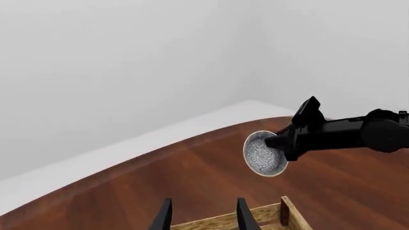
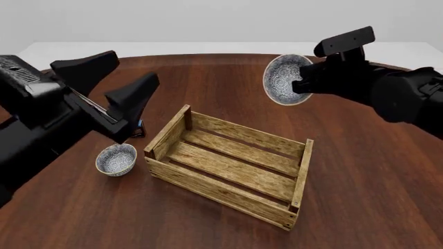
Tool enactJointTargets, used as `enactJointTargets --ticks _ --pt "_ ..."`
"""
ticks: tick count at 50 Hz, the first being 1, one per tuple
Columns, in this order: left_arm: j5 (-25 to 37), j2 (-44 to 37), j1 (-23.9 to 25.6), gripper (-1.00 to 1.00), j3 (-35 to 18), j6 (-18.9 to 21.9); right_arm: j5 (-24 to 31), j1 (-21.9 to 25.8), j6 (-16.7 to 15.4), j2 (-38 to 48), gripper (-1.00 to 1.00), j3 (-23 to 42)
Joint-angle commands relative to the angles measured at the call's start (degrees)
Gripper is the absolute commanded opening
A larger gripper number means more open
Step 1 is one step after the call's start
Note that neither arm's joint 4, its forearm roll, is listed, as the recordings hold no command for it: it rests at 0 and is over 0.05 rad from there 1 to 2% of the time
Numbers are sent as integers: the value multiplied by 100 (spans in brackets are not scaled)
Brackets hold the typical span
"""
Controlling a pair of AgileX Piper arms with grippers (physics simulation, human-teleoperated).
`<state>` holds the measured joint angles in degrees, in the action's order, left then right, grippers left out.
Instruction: Stack the right bowl on the left bowl and place them in the tray.
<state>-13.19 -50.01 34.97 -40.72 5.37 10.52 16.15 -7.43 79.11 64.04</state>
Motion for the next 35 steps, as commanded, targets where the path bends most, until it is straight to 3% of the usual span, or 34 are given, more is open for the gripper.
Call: enactJointTargets --ticks 1,35 --pt "-263 -568 79 100 -184 -46 -50 94 32 -21 -100 -14" --pt "-652 -1535 230 100 -553 -177 -131 446 -26 -298 -100 -346"
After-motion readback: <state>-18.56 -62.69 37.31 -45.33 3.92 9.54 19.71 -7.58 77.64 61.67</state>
